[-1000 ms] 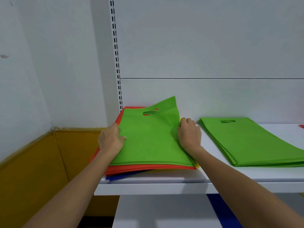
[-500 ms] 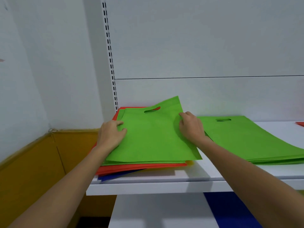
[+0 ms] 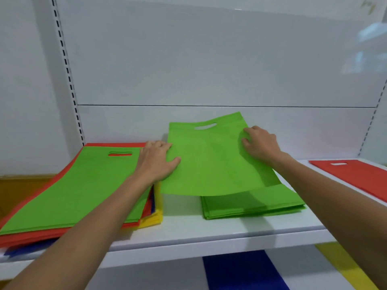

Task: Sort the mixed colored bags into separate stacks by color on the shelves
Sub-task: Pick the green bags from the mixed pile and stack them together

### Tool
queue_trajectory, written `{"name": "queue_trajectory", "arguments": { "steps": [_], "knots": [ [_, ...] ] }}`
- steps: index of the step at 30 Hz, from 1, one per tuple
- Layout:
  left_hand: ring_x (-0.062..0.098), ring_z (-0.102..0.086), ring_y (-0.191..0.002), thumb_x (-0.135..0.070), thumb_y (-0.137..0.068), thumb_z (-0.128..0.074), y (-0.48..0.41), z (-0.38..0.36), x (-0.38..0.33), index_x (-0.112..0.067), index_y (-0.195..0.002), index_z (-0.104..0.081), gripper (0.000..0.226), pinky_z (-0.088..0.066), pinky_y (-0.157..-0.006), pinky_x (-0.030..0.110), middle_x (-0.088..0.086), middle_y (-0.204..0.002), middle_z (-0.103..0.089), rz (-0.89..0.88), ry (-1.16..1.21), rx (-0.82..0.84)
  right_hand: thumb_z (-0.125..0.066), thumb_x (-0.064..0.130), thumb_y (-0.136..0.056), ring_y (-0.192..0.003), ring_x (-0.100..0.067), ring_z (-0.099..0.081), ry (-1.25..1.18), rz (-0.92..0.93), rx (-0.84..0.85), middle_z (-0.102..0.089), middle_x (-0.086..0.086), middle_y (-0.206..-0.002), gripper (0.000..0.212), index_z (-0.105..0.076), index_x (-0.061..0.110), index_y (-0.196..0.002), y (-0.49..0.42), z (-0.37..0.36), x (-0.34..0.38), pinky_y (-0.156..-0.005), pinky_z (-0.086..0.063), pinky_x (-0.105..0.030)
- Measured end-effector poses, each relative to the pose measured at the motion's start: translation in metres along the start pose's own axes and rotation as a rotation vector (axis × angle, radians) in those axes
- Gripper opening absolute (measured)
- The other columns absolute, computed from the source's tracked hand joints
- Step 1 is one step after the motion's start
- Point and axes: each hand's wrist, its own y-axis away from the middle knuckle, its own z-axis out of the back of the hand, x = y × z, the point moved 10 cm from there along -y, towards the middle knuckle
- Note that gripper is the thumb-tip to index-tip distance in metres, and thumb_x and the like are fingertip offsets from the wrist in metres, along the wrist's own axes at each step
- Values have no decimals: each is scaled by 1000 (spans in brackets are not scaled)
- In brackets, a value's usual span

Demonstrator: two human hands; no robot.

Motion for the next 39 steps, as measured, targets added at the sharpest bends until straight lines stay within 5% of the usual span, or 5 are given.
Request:
{"name": "queue_trajectory", "arguments": {
  "steps": [10,15,23,29,39],
  "knots": [
    [27,-34,-127,-63,-79,-47,16,-95,-69,-16,-138,-40,76,-30,-105,35,6,-140,-41,58,-57,254,-42,32,-95,-125,-29,-42,-14,-43,299,-44,-12,-135,42,-44,9,-130,13,-81,-100,-100,-35,-48],
    [28,-37,-124,-51,-87,-47,35,-123,-75,-17,-135,-43,59,-35,-100,36,9,-137,-42,105,-39,372,-41,39,-97,-127,-33,-42,-40,-38,527,-44,-15,-139,45,-44,16,-135,29,-134,-118,-106,-36,-42],
    [27,-49,-117,-48,-85,-52,30,-126,-75,-19,-133,-47,56,-43,-93,32,11,-129,-52,172,61,401,-41,26,-96,-124,-32,-45,-136,-66,438,-52,-15,-134,39,-51,8,-129,24,-137,-120,-101,-37,-34],
    [25,-48,-123,-50,-87,-53,14,-96,-50,-17,-134,-46,58,-40,-99,33,9,-138,-48,175,110,329,-44,30,-94,-126,-34,-42,-132,-125,298,-49,-16,-135,41,-50,9,-129,6,-106,-115,-103,-38,-43],
    [25,-55,-114,-38,-85,-60,17,40,87,-16,-125,-57,46,-43,-96,34,8,-126,-59,235,36,85,-44,23,-94,-102,-35,-57,-257,8,34,-58,-18,-122,35,-56,4,-121,-39,-14,49,-88,-48,-43]
  ]
}}
